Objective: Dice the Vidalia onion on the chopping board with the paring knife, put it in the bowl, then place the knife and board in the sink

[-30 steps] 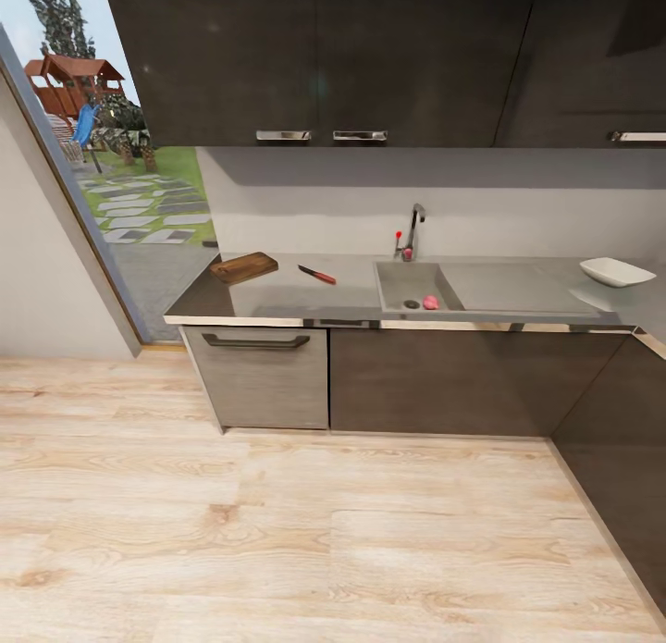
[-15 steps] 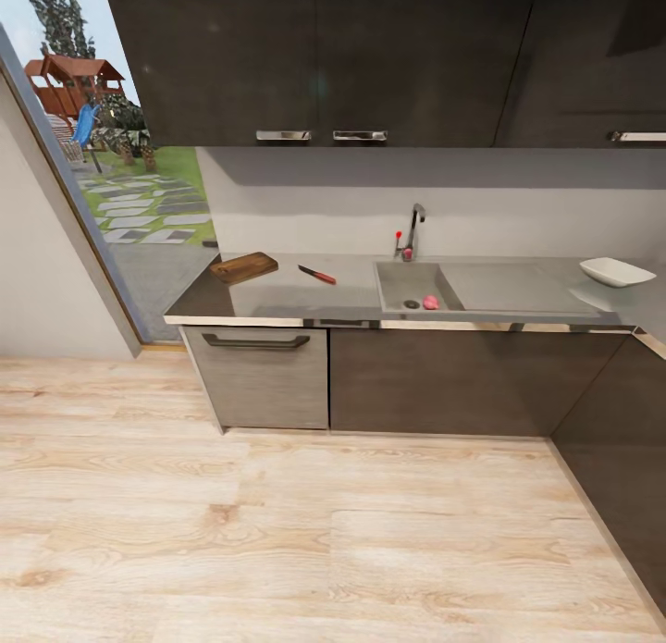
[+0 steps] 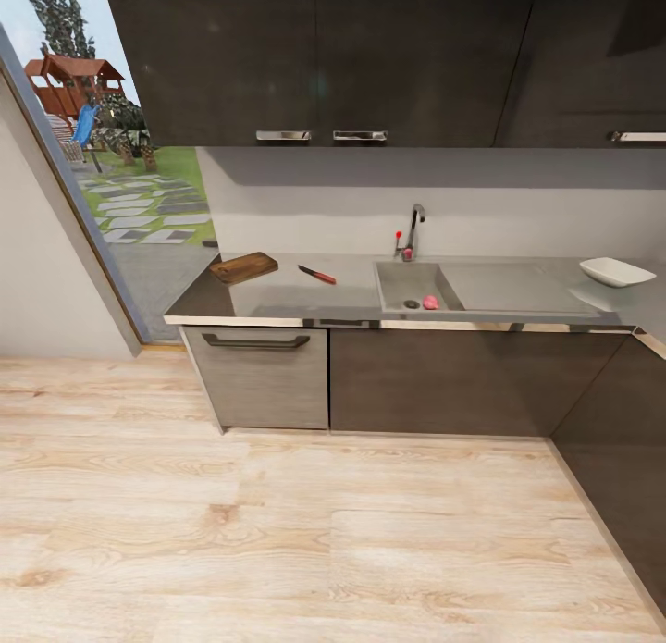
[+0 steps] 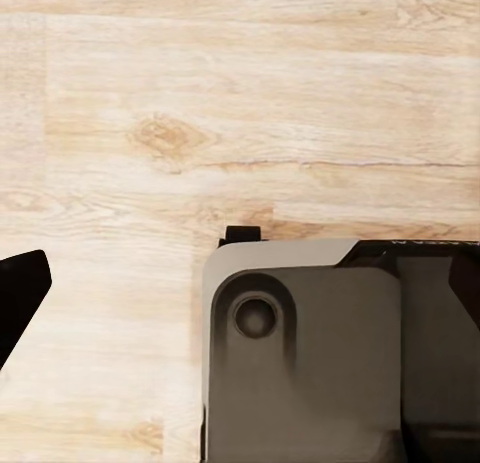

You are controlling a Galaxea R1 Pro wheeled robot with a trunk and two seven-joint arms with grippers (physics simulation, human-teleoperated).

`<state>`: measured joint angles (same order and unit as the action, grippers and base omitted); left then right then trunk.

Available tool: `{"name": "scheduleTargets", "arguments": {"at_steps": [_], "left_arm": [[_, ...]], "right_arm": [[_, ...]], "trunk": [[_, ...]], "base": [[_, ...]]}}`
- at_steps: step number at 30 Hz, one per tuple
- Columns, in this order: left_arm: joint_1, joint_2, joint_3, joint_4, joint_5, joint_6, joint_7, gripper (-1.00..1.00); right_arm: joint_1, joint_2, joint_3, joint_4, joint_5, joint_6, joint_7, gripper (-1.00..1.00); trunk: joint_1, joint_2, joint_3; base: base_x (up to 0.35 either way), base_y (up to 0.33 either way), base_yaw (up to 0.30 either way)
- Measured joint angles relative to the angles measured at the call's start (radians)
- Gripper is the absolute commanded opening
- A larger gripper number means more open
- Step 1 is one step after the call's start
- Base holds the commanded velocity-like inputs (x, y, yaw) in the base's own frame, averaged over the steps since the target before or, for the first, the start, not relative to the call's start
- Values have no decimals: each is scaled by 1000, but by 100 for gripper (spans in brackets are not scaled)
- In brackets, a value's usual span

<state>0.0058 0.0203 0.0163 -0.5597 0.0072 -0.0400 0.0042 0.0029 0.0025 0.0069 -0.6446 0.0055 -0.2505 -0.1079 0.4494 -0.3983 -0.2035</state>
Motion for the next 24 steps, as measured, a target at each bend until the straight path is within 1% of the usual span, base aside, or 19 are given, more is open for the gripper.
{"name": "scheduleTargets", "arguments": {"at_steps": [13,24], "left_arm": [[0,1,0,0,0,-1,0,100],[0,4,0,-4,0,-1,0,100]], "right_arm": [[0,2,-2,0,0,-1,-2,100],[0,2,-4,0,0,-1,-3,100]], "trunk": [[0,0,0],[0,0,14]], "base": [[0,0,0],[0,0,0]]}}
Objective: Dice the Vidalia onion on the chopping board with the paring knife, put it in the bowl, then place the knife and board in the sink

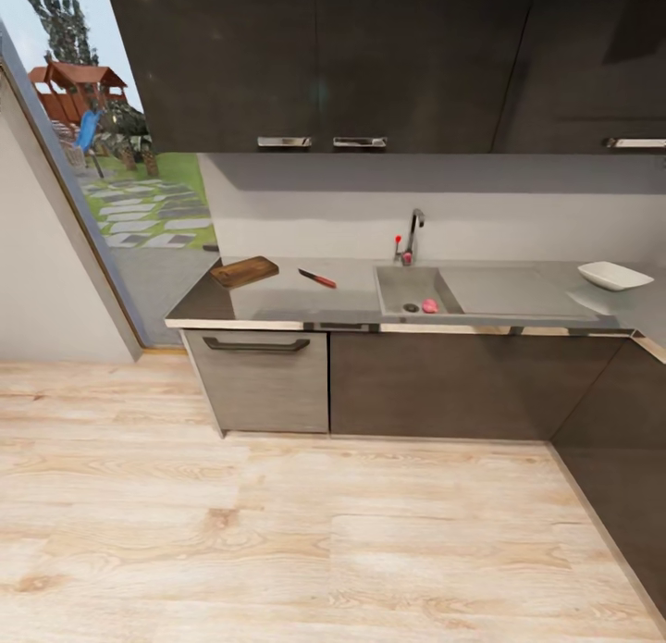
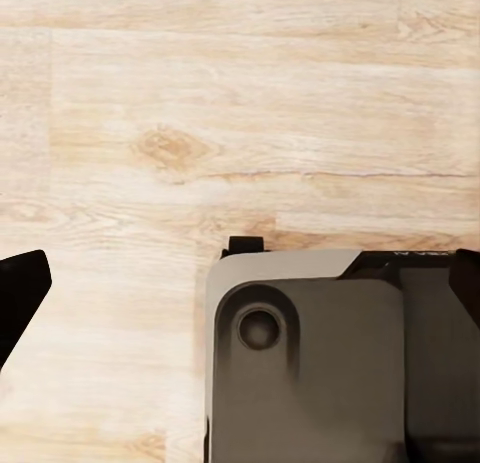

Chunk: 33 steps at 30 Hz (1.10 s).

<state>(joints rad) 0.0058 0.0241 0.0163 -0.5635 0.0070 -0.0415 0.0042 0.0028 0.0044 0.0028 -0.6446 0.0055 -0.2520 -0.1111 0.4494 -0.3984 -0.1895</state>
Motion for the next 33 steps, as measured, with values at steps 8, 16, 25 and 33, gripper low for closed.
{"name": "scheduleTargets", "arguments": {"at_steps": [8,16,25,33], "left_arm": [[0,0,0,-1,0,1,0,100],[0,1,1,-1,0,1,0,100],[0,2,1,-1,0,1,0,100],[0,6,2,0,0,1,0,100]], "right_arm": [[0,0,0,0,0,0,0,100],[0,0,0,0,0,0,0,100],[0,0,-1,0,0,0,0,100],[0,0,-1,0,0,0,0,100]], "trunk": [[0,0,12],[0,0,25],[0,0,39],[0,0,52]], "base": [[0,0,0],[0,0,0],[0,0,0],[0,0,0]]}}
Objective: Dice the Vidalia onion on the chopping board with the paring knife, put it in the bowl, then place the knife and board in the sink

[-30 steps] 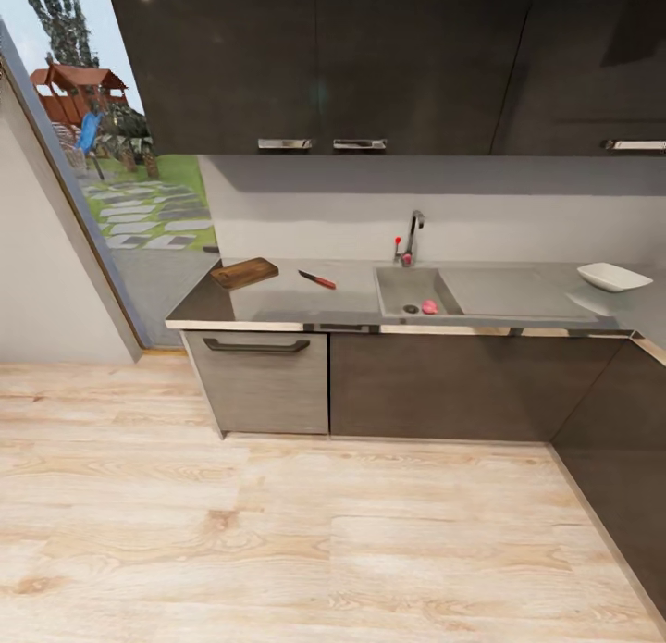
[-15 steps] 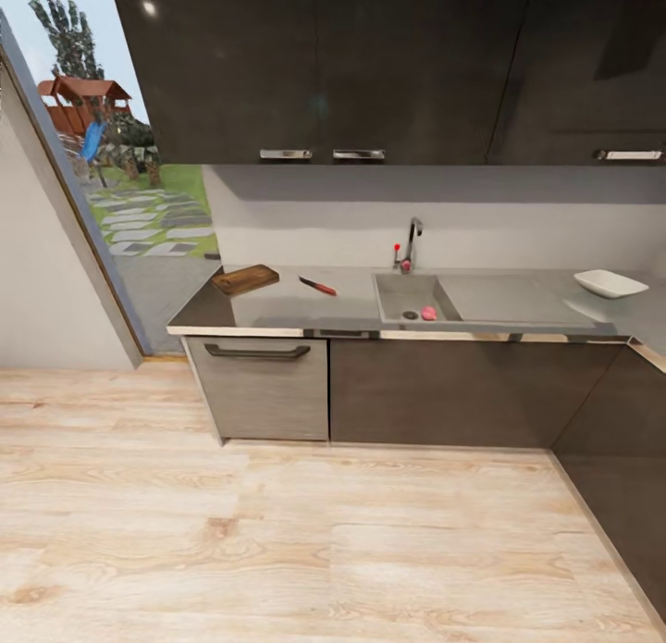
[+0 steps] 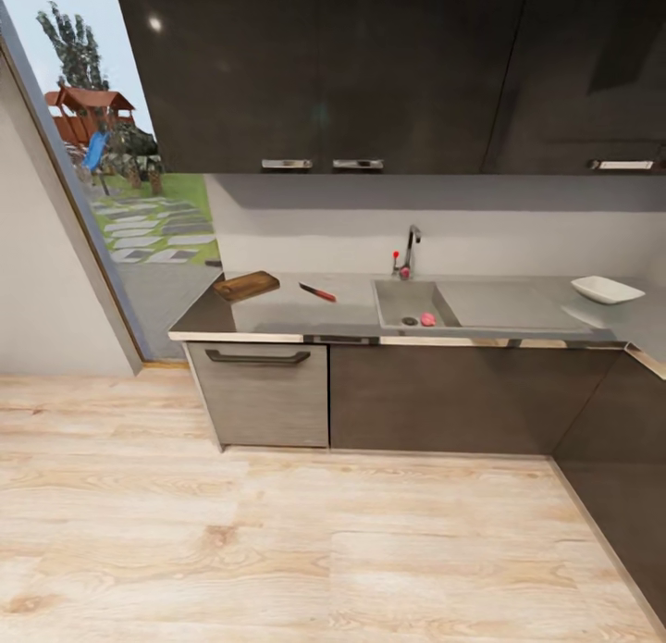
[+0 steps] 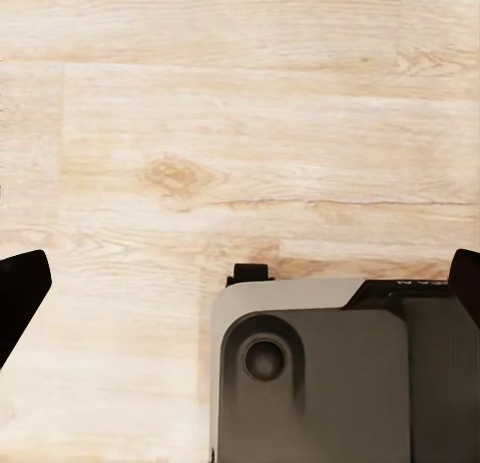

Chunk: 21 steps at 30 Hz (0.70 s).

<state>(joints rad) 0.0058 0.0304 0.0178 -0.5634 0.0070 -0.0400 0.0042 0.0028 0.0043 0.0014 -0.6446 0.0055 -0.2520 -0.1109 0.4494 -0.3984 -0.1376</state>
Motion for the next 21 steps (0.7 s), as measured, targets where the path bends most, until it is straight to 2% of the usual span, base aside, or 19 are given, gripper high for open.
{"name": "scheduleTargets", "arguments": {"at_steps": [21], "left_arm": [[0,0,0,2,0,0,0,100]], "right_arm": [[0,-1,0,0,0,0,-1,100]], "trunk": [[0,0,33]], "base": [[0,0,0]]}}
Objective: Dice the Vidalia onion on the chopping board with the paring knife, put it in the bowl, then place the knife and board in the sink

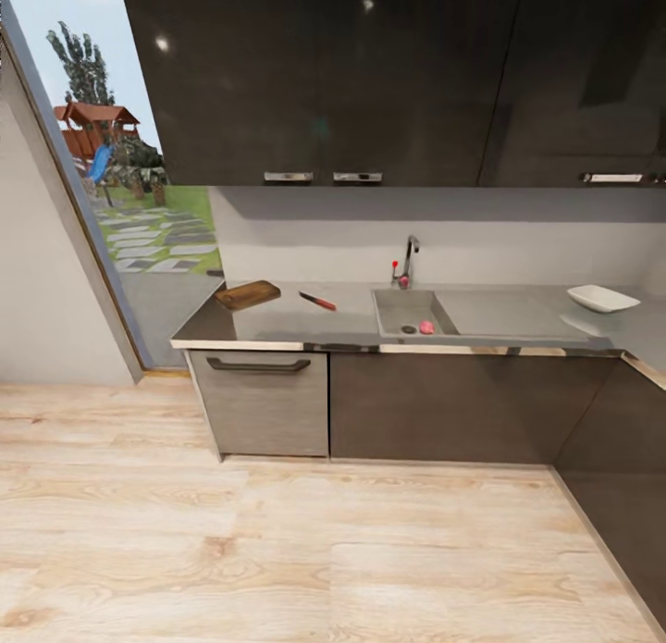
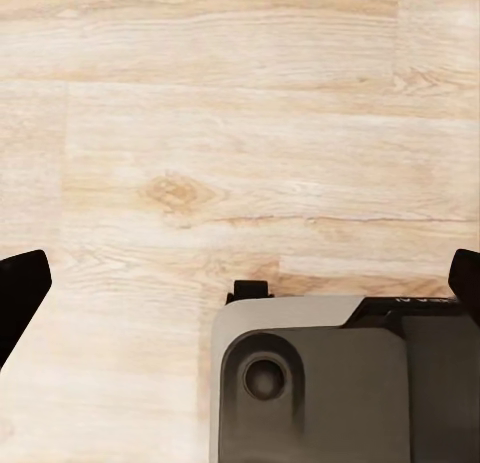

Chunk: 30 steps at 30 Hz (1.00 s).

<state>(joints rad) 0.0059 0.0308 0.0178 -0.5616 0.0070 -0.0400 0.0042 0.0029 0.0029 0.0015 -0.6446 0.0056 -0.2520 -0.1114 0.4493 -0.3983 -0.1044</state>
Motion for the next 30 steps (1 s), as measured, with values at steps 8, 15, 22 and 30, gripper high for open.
{"name": "scheduleTargets", "arguments": {"at_steps": [8,15,22,30], "left_arm": [[0,1,0,0,0,0,0,100],[0,0,0,1,0,0,0,100],[0,0,0,1,0,0,0,100],[0,0,0,1,0,0,0,100]], "right_arm": [[0,0,1,0,0,0,0,100],[0,0,0,0,0,-20,0,100],[0,0,1,0,0,-26,0,100],[0,-6,3,0,0,-26,5,100]], "trunk": [[0,0,13],[0,0,24],[0,0,30],[0,0,30]], "base": [[0,0,0],[0,0,0],[0,0,0],[1,0,0]]}}
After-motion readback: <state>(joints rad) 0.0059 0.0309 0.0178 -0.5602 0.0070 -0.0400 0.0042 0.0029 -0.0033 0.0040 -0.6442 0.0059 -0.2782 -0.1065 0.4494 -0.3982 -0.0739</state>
